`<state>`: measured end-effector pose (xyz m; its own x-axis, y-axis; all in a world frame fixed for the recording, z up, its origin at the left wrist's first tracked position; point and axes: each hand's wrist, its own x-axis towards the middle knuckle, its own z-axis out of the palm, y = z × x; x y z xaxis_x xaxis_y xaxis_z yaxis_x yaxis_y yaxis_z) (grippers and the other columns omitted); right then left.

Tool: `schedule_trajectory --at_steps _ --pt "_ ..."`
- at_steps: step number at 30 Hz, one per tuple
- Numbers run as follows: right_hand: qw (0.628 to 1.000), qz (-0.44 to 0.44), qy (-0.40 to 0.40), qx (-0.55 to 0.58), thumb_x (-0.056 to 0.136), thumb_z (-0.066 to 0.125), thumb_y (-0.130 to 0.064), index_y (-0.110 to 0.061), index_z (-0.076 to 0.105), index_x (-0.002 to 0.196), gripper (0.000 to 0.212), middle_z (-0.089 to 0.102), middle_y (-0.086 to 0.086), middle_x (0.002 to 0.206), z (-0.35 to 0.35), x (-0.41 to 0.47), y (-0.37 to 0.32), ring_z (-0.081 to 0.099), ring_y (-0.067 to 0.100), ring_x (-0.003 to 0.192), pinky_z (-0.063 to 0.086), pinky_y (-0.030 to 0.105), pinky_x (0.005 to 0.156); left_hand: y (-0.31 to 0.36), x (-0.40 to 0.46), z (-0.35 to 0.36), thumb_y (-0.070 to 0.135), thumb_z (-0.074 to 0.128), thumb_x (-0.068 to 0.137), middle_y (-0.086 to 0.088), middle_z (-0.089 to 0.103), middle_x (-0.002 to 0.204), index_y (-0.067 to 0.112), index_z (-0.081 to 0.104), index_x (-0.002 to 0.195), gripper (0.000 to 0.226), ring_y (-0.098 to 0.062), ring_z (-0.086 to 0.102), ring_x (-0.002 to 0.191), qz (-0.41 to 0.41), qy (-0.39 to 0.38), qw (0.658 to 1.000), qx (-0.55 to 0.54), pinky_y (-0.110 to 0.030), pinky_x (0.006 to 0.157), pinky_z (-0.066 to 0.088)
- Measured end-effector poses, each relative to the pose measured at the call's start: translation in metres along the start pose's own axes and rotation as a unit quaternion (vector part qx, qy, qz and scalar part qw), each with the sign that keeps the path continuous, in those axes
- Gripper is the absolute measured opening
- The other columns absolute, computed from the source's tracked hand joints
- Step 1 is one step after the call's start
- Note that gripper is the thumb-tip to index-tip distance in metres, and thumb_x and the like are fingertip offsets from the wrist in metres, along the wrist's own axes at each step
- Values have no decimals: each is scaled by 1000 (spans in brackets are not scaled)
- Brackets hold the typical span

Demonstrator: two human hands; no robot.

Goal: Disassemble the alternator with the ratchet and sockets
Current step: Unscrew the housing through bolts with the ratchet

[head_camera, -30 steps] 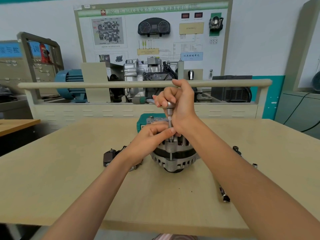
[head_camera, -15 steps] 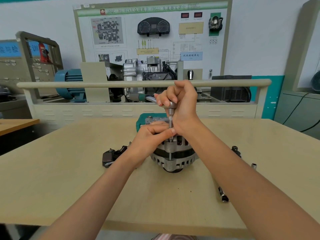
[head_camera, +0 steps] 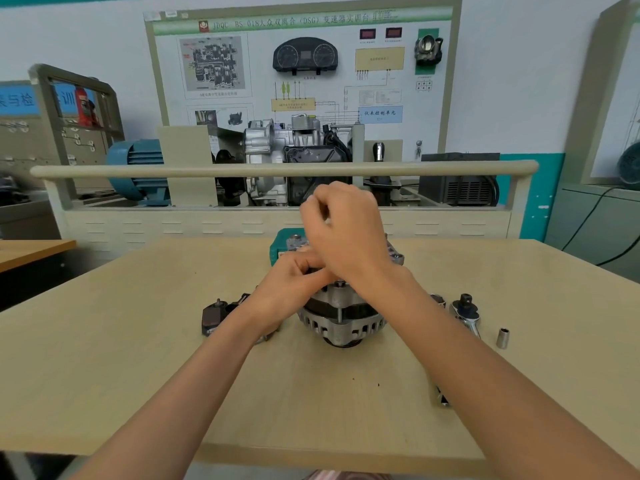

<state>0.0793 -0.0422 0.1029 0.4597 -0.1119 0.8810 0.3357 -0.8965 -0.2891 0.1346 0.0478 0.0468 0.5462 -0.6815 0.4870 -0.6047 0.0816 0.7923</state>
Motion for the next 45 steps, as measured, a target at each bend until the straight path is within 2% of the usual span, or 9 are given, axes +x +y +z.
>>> schedule_trajectory --at_steps 7,11,14,18,25,28,36,40,45 --pt "974 36 -3 -223 88 40 -33 -15 51 80 22 41 0 80 3 -3 -12 37 19 82 24 36 81 -4 2 2 -4 57 79 9 64 54 22 63 54 36 2 59 55 -21 68 997 -20 -12 52 45" --pt "993 96 12 62 85 39 -29 -14 37 48 40 37 -9 47 -2 3 -11 38 11 56 33 32 77 0 3 5 10 68 80 7 71 66 28 74 62 26 -4 68 70 -5 41 999 -14 -17 65 52" --pt "914 203 -2 350 92 37 -20 -9 37 42 52 36 -3 38 -7 15 -5 38 10 45 39 27 64 4 2 4 46 70 72 -12 71 95 13 74 85 35 -30 65 96 8 26 1000 -11 -45 91 52" --pt "797 258 -30 545 94 31 -19 -13 33 42 53 36 0 36 -7 20 1 37 16 46 43 31 72 4 1 -1 40 63 82 -1 70 109 23 75 97 26 -17 62 108 0 -15 1000 -22 -37 99 46" --pt "990 57 24 128 82 39 -25 -9 40 50 36 37 -1 48 -2 1 -6 37 14 53 32 28 60 -2 5 -3 12 69 81 13 73 73 36 75 66 29 0 68 75 7 13 1000 -18 -11 67 50" --pt "991 5 26 -134 88 42 -31 -15 45 64 29 46 -4 63 2 -5 -8 43 17 70 30 31 78 -6 6 -3 -2 62 80 13 64 53 32 68 51 45 4 60 56 7 52 999 -15 -9 52 43" --pt "999 0 48 12 87 39 -26 -16 37 53 36 35 -8 52 3 -1 -8 39 19 60 36 38 73 -6 5 -2 1 62 79 11 70 63 33 72 58 40 1 66 64 9 22 1000 -18 -11 60 48" --pt "977 62 25 201 82 38 -26 5 42 51 44 40 18 48 -2 5 -4 37 28 53 30 36 57 -3 4 -5 22 66 85 -11 73 91 17 76 87 11 -25 68 92 18 -5 1000 -22 -37 87 54" --pt "935 112 0 337 79 37 -26 -4 43 44 41 40 12 48 -4 10 1 41 23 56 40 39 62 0 4 -7 45 65 77 -12 70 107 16 75 99 38 -26 64 106 22 -40 998 -38 -40 99 48"
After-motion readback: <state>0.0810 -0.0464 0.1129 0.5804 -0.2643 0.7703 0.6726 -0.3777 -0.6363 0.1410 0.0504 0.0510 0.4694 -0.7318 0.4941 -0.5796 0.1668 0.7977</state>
